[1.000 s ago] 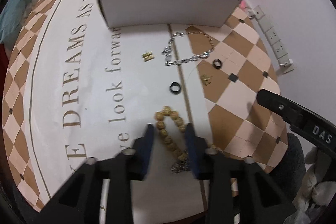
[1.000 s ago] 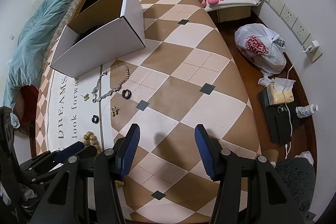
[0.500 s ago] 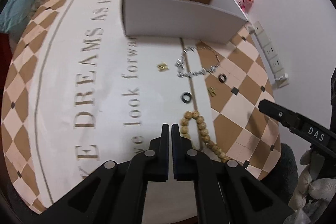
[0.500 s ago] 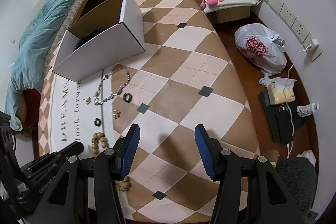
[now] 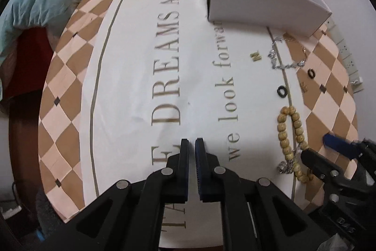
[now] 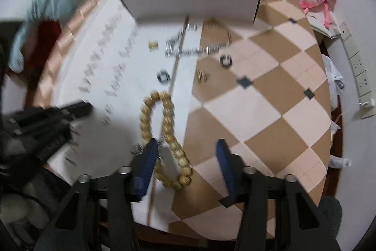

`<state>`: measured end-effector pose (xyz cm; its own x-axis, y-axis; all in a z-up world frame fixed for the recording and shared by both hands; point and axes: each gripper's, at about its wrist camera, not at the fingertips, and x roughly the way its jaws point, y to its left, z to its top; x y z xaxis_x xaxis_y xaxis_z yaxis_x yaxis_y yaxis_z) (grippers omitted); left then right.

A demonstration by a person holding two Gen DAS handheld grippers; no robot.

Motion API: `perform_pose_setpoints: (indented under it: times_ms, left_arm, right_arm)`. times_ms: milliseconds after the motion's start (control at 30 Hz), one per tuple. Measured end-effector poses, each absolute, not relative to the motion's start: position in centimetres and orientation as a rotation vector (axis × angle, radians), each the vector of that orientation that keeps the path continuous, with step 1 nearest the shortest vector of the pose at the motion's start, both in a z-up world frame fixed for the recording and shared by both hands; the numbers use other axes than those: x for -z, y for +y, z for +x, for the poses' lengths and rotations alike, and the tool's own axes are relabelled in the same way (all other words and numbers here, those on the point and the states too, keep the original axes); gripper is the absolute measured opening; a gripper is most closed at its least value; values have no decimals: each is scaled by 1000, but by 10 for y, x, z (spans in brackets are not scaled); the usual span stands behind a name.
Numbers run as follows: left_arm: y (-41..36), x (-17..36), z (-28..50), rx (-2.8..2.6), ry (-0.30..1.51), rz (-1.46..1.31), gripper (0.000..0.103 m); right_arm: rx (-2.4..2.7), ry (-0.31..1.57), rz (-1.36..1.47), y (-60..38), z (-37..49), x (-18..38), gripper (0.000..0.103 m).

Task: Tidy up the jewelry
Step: 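Grasp the wooden bead bracelet with the right gripper, then grasp a small black ring with the left gripper while the right gripper holds the beads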

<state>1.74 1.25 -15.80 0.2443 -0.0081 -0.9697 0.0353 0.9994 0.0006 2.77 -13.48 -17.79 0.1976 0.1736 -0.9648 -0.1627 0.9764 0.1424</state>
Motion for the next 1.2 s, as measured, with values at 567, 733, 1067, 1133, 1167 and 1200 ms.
perform_pose_setpoints:
  times_ms: [567, 733, 1067, 1133, 1167, 1200]
  left_arm:
    - [25, 170, 40, -5, 1279, -21, 103]
    - [10, 170, 65, 14, 1331, -15, 102]
    - [-55, 161, 65, 176, 1267, 49, 73]
    - [-65, 159, 64, 180, 1248, 88, 58]
    - [-69, 156, 63, 187, 1237, 96, 37]
    - [-70, 155, 63, 197, 1230, 96, 25]
  right_arm:
    - [-76, 1224, 51, -193, 45, 156, 9]
    - [-43, 1218, 111, -209, 65, 158, 9]
    - [-14, 1237, 149, -220, 67, 173, 9]
    - [-8, 1241, 157, -224, 65, 174, 9]
    - [-5, 1241, 160, -226, 65, 175, 9]
    - [-3, 1240, 160, -226, 64, 175, 9]
